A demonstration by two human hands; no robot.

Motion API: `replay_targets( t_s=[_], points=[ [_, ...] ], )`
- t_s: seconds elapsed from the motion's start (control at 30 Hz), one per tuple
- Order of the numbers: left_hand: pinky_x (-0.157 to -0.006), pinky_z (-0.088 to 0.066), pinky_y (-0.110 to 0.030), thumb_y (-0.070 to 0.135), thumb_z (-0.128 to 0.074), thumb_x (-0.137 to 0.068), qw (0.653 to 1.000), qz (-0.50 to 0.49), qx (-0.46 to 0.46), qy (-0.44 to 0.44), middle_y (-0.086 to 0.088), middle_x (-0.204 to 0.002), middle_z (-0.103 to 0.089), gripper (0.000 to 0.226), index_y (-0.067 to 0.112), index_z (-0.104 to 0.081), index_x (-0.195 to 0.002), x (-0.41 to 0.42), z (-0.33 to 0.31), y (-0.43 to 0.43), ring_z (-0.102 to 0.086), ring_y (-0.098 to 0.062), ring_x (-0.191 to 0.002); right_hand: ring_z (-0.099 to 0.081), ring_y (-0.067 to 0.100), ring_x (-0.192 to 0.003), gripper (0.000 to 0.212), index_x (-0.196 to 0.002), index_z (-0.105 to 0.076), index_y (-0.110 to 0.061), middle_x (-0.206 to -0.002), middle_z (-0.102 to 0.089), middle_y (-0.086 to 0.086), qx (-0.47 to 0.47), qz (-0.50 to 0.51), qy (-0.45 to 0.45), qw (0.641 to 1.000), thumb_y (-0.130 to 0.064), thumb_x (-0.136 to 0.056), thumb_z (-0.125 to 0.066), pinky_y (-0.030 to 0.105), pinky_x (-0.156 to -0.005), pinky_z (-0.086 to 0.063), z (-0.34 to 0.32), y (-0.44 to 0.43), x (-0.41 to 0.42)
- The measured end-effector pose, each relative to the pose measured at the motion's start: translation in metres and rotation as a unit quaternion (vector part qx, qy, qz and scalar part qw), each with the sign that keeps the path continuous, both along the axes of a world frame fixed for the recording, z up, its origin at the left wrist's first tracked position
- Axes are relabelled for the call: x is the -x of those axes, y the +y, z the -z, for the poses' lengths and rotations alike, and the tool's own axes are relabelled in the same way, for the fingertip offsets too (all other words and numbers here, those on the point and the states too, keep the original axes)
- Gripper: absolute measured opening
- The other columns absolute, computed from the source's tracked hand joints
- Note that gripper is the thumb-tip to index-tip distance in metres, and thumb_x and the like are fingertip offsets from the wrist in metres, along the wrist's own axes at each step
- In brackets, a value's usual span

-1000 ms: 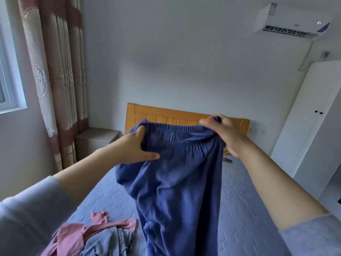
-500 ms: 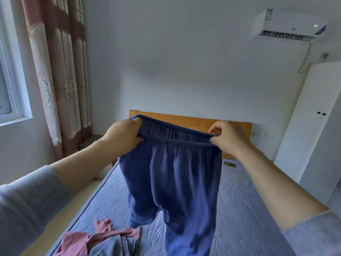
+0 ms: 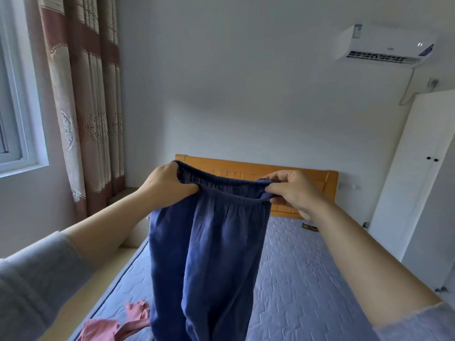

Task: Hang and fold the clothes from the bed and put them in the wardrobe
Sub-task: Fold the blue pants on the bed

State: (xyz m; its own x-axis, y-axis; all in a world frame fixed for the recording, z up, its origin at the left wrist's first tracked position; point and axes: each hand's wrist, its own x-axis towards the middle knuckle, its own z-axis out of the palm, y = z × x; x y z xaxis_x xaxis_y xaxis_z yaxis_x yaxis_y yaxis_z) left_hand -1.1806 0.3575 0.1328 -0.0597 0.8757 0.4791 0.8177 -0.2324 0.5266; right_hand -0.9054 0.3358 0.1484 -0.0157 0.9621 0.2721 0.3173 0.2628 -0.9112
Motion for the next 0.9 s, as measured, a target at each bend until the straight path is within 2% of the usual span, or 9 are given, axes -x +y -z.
replay_targets(
  t_s=[0.1,0.2,0.33,0.4,0.5,0.6,0.67,0.73,0.9],
  points=[
    [-0.058,-0.047,-0.033,0.035,-0.058,-0.082,0.997,-0.058,0.013,-0.048,-0.009,-0.068,-0.064,0.035,0.0,-0.065,-0.079,0.014,0.002,0.006,-0.058,-0.029,-0.065,-0.057,0.003,-0.053,0.023,-0.086,-0.072,-0.016,-0.075,-0.069,0.0,-0.017,-0.016,-0.055,0.998,0.002,-0.084,-0.059,0.015,-0.042,-0.042,-0.006,-0.007,0.002],
    [-0.047,-0.035,-0.028,0.027,-0.064,-0.078,0.989,-0.128,-0.004,0.067,-0.008,-0.067,-0.058,0.025,0.003,-0.063,-0.072,0.025,0.009,0.009,-0.05,-0.024,-0.057,-0.052,0.0,-0.046,0.02,-0.089,-0.072,-0.012,-0.069,-0.065,-0.001,-0.02,-0.058,-0.08,0.995,0.003,-0.082,-0.062,0.015,-0.042,-0.041,-0.01,-0.012,0.01],
    [-0.054,-0.041,-0.029,0.03,-0.069,-0.074,0.974,-0.184,0.011,0.129,-0.008,-0.07,-0.059,0.024,0.006,-0.065,-0.073,0.039,0.017,0.013,-0.055,-0.029,-0.065,-0.051,0.002,-0.048,0.02,-0.083,-0.074,-0.013,-0.064,-0.064,-0.002,-0.035,-0.072,-0.105,0.991,0.002,-0.082,-0.062,0.017,-0.044,-0.04,-0.014,-0.015,0.02],
    [-0.055,-0.043,-0.028,0.034,-0.068,-0.076,0.974,-0.191,0.051,0.115,-0.009,-0.074,-0.065,0.029,0.006,-0.065,-0.073,0.055,0.021,0.014,-0.06,-0.029,-0.068,-0.051,0.002,-0.048,0.02,-0.083,-0.075,-0.012,-0.063,-0.064,-0.002,-0.037,-0.06,-0.1,0.992,0.003,-0.081,-0.061,0.017,-0.043,-0.04,-0.014,-0.013,0.018],
    [-0.051,-0.047,-0.026,0.028,-0.062,-0.081,0.979,-0.153,0.132,0.01,-0.011,-0.06,-0.07,0.032,0.001,-0.065,-0.065,0.067,0.028,0.014,-0.065,-0.026,-0.055,-0.055,0.003,-0.044,0.016,-0.086,-0.073,-0.013,-0.065,-0.067,0.001,-0.055,0.008,-0.134,0.989,-0.002,-0.082,-0.062,0.017,-0.043,-0.042,-0.008,-0.007,0.009],
    [-0.065,-0.061,-0.037,0.013,-0.055,-0.087,0.962,-0.093,0.167,-0.194,-0.013,-0.059,-0.07,0.018,-0.001,-0.063,-0.077,0.061,0.031,0.017,-0.071,-0.029,-0.06,-0.067,0.01,-0.05,0.011,-0.087,-0.069,-0.011,-0.071,-0.07,0.007,-0.051,0.063,-0.144,0.986,-0.006,-0.085,-0.06,0.018,-0.045,-0.049,0.002,0.0,0.002],
    [-0.07,-0.061,-0.045,0.004,-0.054,-0.091,0.916,-0.037,0.168,-0.364,-0.02,-0.074,-0.07,0.007,-0.002,-0.058,-0.09,0.055,0.03,0.02,-0.072,-0.033,-0.07,-0.071,0.017,-0.054,0.011,-0.085,-0.069,-0.008,-0.072,-0.07,0.01,-0.029,0.081,-0.126,0.988,-0.007,-0.087,-0.058,0.021,-0.047,-0.053,0.01,0.003,0.002],
    [-0.064,-0.061,-0.044,-0.004,-0.052,-0.092,0.859,0.003,0.163,-0.486,-0.024,-0.09,-0.066,0.005,-0.002,-0.056,-0.094,0.05,0.027,0.02,-0.069,-0.038,-0.079,-0.071,0.018,-0.054,0.012,-0.084,-0.068,-0.006,-0.073,-0.069,0.012,-0.004,0.087,-0.101,0.991,-0.006,-0.089,-0.057,0.022,-0.047,-0.054,0.014,0.007,0.001],
    [-0.042,-0.053,-0.021,-0.001,-0.054,-0.092,0.804,0.015,0.144,-0.577,-0.011,-0.077,-0.058,0.012,0.006,-0.058,-0.083,0.037,0.021,0.017,-0.059,-0.019,-0.062,-0.061,0.011,-0.046,0.012,-0.085,-0.066,-0.005,-0.075,-0.064,0.012,0.107,0.057,0.073,0.99,0.002,-0.091,-0.057,0.017,-0.04,-0.049,0.011,0.011,-0.002]
  ],
)
